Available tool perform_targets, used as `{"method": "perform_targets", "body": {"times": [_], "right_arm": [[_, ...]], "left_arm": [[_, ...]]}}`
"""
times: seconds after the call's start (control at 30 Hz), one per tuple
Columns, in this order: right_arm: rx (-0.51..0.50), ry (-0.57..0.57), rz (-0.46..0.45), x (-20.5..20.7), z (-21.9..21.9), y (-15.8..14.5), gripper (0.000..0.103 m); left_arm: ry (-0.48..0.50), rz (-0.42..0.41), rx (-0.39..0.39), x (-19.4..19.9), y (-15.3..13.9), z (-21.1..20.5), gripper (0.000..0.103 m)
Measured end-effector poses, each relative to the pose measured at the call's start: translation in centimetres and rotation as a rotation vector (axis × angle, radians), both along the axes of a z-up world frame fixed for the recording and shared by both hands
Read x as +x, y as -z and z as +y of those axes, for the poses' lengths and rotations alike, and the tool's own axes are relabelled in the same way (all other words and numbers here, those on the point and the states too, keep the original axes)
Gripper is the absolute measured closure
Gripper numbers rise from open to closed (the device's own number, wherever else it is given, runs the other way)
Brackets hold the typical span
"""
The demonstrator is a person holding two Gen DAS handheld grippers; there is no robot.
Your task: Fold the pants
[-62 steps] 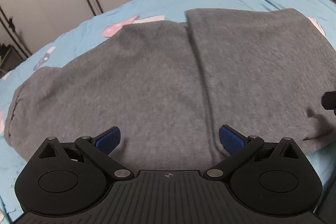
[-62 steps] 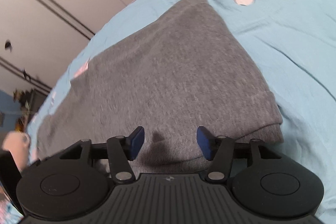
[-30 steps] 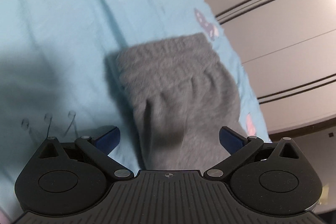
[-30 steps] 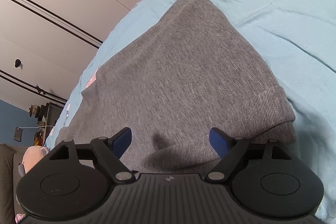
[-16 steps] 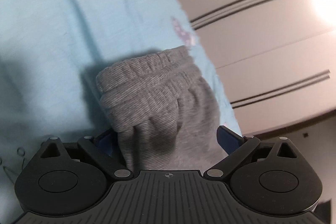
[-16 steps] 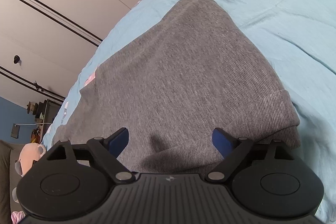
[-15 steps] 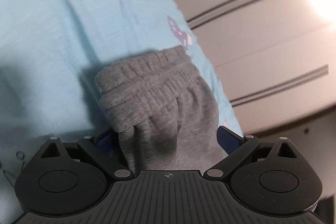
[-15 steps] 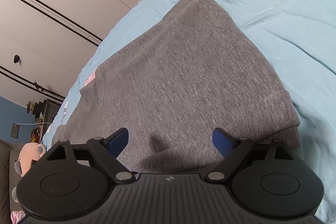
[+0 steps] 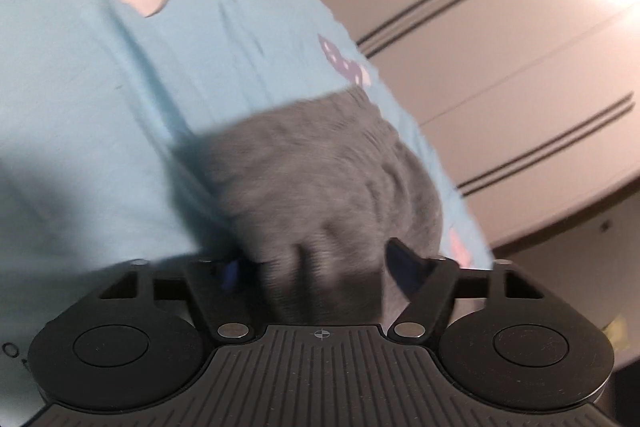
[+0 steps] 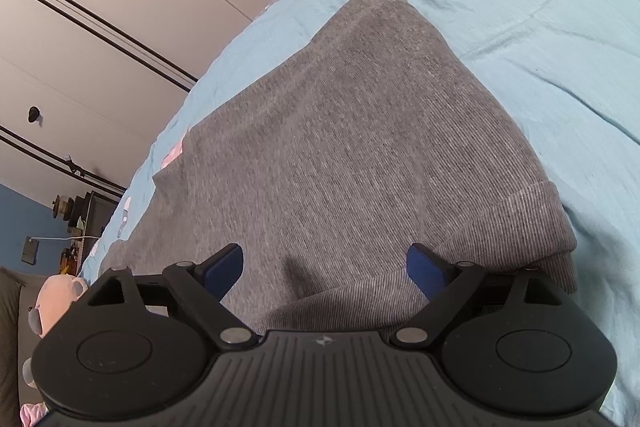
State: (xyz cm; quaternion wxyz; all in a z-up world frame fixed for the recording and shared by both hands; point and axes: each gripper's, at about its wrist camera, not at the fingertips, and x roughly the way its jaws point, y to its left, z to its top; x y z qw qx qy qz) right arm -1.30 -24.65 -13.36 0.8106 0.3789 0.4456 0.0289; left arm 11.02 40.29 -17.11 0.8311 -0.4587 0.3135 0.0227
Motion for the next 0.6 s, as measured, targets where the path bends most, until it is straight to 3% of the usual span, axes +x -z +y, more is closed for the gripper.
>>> {"method": "perform_targets", "body": {"times": [0.07,0.27,0.5,0.6], "right_arm": [[0.003,0.001,-0.001,0.0,-0.1,0.0,0.013],[0.006,-0.003,-0.003,0.0,-0.1,0.0,0.012],[0.011,-0.002,-0.004,0.1,-0.3,0.1,0.012],[0.011,-0.005,-0.003,0.1,-0.3,0.1,0.011]], "left_arm": [[-0.007,0.0,-0.008,-0.4,0.1,0.2,0.039],[0.02,0.017,0.148,0.2,-1.9,-1.9,0.041],[0.02,0.012,0.171,0.0,-3.0,-2.3,0.041],[0.024,0.0,0.195,0.1,-3.4,-2.5,0.033]]}}
